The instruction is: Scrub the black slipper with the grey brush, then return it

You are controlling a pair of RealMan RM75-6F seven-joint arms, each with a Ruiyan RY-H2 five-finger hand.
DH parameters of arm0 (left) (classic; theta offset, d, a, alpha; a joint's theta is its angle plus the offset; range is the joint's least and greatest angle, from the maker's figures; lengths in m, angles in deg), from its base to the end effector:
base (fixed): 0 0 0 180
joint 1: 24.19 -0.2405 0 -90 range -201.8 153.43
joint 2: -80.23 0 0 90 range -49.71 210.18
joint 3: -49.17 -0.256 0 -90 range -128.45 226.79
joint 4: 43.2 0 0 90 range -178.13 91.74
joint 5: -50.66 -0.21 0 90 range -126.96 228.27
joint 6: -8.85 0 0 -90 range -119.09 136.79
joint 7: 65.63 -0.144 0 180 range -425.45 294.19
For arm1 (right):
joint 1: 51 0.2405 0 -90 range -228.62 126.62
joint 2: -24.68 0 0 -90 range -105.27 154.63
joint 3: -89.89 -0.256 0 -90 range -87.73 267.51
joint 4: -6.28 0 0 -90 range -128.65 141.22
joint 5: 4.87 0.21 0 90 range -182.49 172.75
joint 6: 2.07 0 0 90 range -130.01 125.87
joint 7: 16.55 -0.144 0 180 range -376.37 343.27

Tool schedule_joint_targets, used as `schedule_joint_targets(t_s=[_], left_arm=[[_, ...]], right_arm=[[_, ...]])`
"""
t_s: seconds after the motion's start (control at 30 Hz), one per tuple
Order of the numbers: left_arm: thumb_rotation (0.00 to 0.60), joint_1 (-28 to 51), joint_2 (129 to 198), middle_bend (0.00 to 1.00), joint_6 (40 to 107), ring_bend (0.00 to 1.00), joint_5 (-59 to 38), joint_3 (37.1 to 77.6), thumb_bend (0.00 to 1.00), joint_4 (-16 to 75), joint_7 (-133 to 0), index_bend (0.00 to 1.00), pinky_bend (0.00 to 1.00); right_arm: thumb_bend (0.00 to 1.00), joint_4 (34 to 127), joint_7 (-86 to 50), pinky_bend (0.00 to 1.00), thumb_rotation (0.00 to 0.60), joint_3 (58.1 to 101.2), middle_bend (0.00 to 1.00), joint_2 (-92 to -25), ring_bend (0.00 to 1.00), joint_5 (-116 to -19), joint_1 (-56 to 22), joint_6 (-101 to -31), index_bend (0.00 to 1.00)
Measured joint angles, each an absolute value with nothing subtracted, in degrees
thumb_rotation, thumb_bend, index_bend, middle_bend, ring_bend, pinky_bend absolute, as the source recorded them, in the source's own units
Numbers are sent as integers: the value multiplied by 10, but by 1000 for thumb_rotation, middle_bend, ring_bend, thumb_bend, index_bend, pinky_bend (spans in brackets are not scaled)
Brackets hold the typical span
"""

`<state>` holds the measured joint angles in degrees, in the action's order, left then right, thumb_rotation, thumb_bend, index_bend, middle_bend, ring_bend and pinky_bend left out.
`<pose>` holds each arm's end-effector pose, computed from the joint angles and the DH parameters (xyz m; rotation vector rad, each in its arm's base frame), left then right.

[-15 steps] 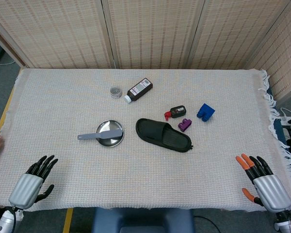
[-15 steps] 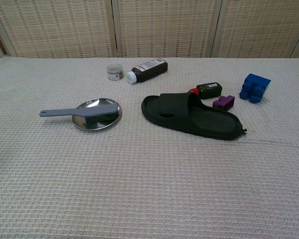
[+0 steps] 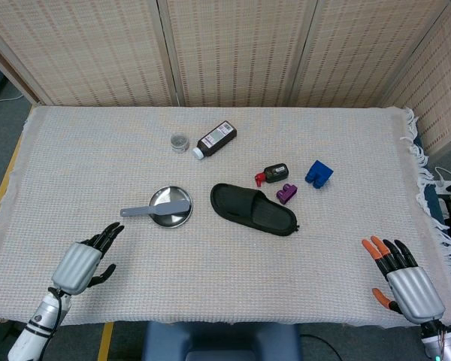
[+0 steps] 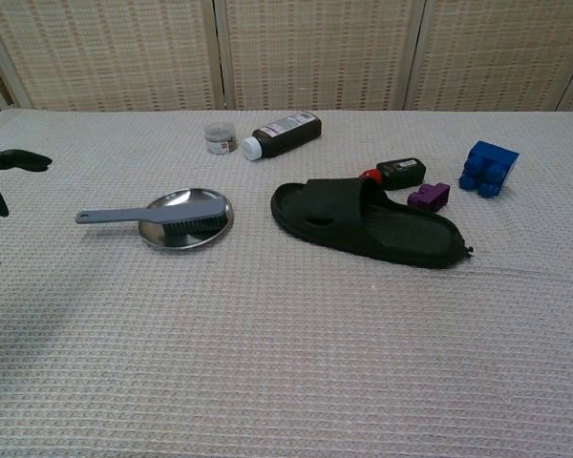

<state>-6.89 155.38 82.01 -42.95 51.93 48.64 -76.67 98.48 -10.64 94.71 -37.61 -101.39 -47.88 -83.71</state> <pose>-0.2361 0.2301 0.0656 -1.7815 -0.7884 -0.9986 -0.3096 -0.1388 0.1343 1.6771 -0.8775 0.7484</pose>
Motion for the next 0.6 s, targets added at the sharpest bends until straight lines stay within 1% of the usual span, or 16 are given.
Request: schedule_joint_targets(t_s=[0.07, 0.1, 0.2, 0.3, 0.47, 0.6], left_arm=[[600, -59, 1561, 196, 806, 639, -418, 528, 349, 490, -774, 135, 936], [600, -53, 1565, 214, 797, 659, -411, 533, 349, 492, -777, 151, 952], [600, -20, 1596, 240, 751, 697, -367, 561, 349, 489, -802, 177, 981], [600, 15, 1652, 260, 712, 724, -310, 589, 347, 473, -856, 188, 998], [600, 67, 1747, 259, 710, 749, -242, 626, 335, 436, -977, 182, 1000], [600, 109, 1805, 244, 714, 751, -189, 652, 329, 397, -1053, 179, 1000]], right_arm=[[187, 985, -105, 0, 600, 946, 0, -377, 0, -1011, -478, -835, 0], [186, 984, -104, 0, 600, 945, 0, -378, 0, -1007, -477, -833, 0], [186, 982, -97, 0, 600, 939, 0, -383, 0, -992, -475, -824, 0], [186, 980, -91, 0, 600, 937, 0, -387, 0, -984, -471, -813, 0], [187, 979, -88, 0, 600, 939, 0, -389, 0, -979, -465, -798, 0], [186, 980, -87, 0, 600, 941, 0, -388, 0, -977, -462, -792, 0]])
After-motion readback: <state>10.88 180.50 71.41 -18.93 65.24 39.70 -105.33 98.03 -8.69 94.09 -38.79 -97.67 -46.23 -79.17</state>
